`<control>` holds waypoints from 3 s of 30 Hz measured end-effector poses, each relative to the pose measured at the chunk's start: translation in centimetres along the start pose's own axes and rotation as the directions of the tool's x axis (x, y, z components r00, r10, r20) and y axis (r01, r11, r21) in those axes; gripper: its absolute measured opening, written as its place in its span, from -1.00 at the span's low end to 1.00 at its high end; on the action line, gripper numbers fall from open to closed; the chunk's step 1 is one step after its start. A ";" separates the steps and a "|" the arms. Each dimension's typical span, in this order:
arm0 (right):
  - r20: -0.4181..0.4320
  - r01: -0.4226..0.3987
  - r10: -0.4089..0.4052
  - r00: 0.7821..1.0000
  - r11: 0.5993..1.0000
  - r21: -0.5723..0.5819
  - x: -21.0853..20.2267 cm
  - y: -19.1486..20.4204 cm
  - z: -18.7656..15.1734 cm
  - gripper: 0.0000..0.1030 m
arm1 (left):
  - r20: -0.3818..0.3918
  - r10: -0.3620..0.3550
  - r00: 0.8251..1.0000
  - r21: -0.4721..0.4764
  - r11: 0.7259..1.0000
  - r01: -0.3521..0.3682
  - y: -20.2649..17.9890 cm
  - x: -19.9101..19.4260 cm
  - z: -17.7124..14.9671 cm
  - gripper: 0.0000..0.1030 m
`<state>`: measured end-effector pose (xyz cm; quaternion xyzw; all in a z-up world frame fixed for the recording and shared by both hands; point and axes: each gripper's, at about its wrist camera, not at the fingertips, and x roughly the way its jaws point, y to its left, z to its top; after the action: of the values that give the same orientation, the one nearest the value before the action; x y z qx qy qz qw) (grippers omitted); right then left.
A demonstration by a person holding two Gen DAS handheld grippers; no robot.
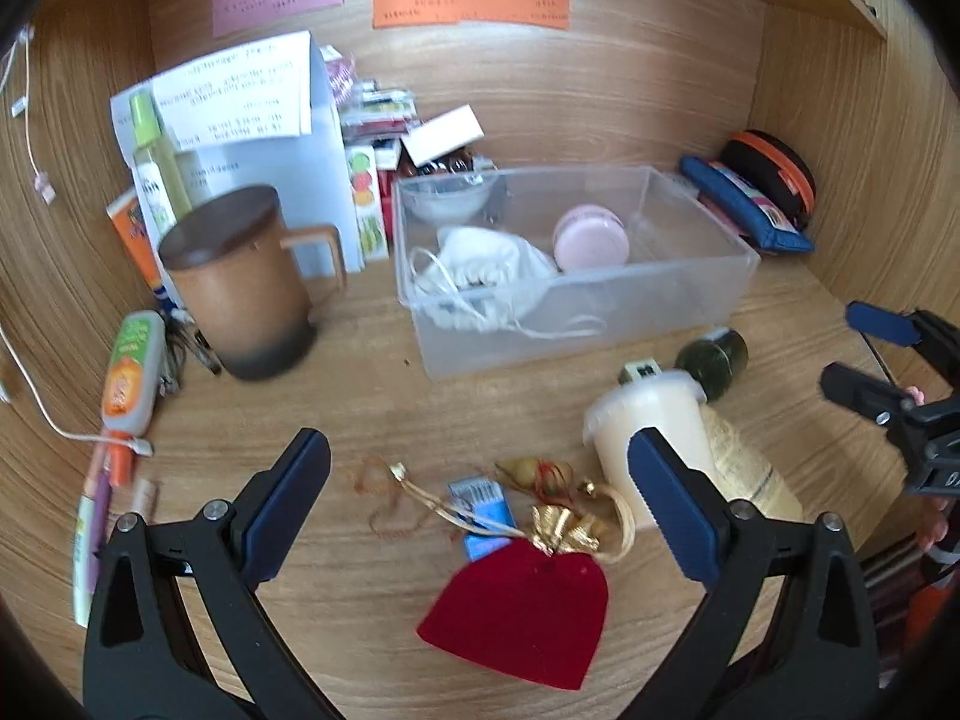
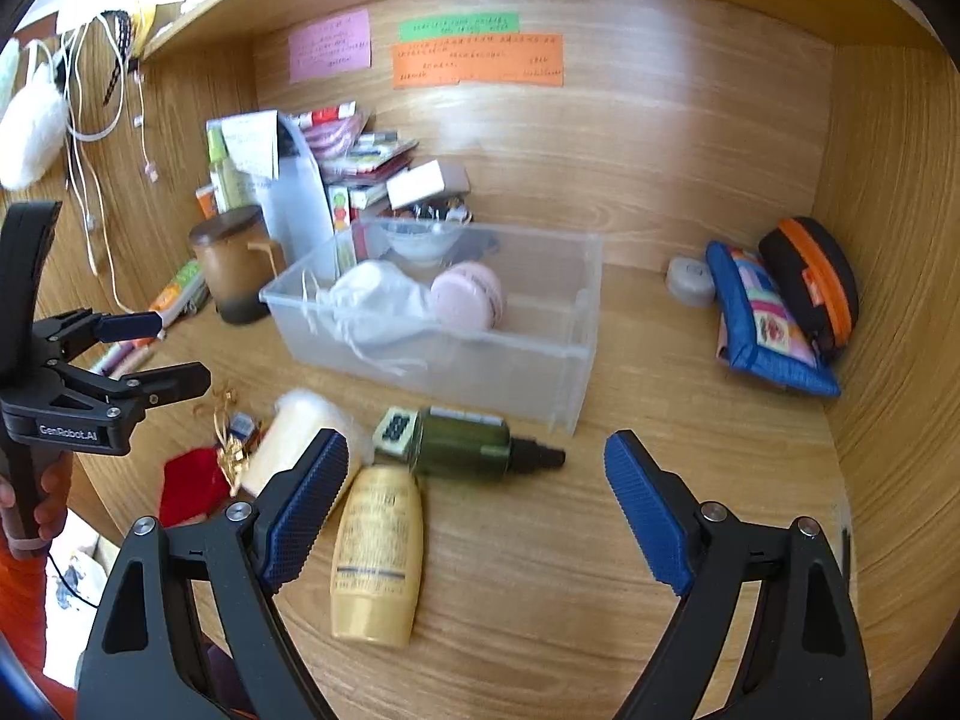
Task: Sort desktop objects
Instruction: 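Grasp the cream tub with the left gripper while the right grasps the green bottle, then carry the cream tub with the left gripper while the right carries the green bottle toward the box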
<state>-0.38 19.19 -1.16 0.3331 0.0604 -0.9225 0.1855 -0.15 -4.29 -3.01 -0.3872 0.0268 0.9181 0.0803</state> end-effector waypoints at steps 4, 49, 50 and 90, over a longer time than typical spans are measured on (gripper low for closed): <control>-0.037 -0.025 0.026 0.999 1.000 0.015 1.4 0.4 -1.0 0.66 | -0.034 -0.048 0.998 -0.007 0.999 0.048 -0.9 1.1 -0.2 0.96; -0.162 -0.087 0.109 0.981 0.987 0.136 9.9 -1.6 -0.1 0.48 | -0.047 -0.193 0.980 -0.075 0.979 0.189 -2.4 5.6 2.3 0.31; -0.158 -0.071 0.089 0.983 0.991 0.115 10.0 -1.3 -0.1 0.37 | -0.049 -0.195 0.980 -0.078 0.978 0.191 -2.2 5.6 2.2 0.31; 0.078 -0.042 0.037 0.996 0.998 0.055 1.0 -1.2 4.4 0.36 | 0.096 -0.080 0.992 -0.029 0.996 0.083 -1.5 0.8 7.1 0.31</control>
<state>-4.14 18.99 1.55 0.3036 0.0206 -0.9321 0.1965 -5.47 -1.87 1.37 -0.3452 -0.0081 0.9317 0.1125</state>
